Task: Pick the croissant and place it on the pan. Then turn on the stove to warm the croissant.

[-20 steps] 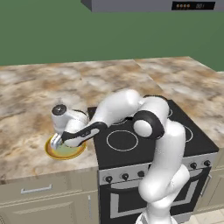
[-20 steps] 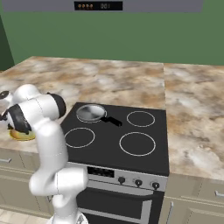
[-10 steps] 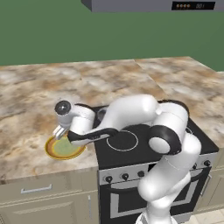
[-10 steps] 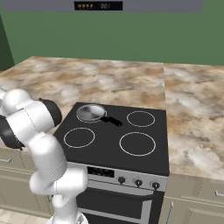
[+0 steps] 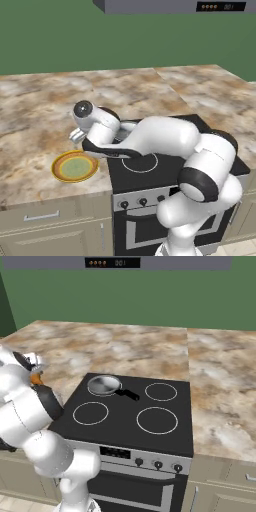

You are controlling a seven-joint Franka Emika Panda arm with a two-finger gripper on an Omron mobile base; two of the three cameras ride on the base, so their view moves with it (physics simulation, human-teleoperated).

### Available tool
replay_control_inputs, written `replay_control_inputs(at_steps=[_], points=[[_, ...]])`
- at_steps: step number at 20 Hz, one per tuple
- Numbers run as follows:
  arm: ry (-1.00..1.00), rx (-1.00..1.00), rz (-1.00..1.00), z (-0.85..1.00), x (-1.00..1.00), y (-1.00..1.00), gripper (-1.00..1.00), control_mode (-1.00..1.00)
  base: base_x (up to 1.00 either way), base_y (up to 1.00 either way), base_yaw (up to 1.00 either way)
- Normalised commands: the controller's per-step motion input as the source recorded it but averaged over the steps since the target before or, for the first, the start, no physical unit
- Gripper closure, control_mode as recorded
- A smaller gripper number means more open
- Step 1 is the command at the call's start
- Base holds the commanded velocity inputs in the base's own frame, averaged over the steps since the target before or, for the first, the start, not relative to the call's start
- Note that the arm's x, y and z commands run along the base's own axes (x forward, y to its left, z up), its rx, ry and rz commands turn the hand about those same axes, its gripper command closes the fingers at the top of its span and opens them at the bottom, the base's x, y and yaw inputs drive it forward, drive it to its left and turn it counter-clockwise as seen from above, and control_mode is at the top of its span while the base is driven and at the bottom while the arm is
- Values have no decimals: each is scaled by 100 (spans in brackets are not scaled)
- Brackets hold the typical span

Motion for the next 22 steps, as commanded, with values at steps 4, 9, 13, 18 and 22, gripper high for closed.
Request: replay_control_inputs(at_steps=[4,9,13,18,22], points=[[-14,14,-8,26,0,-64,100,-100,0,0,0],[-14,17,-5,20,0,-76,100,-100,0,0,0],[-7,19,-1,10,0,-67,100,-100,0,0,0],[-3,18,0,11,0,-53,100,-100,0,0,0],[0,20,0,18,13,-44,100,-100,0,0,0]])
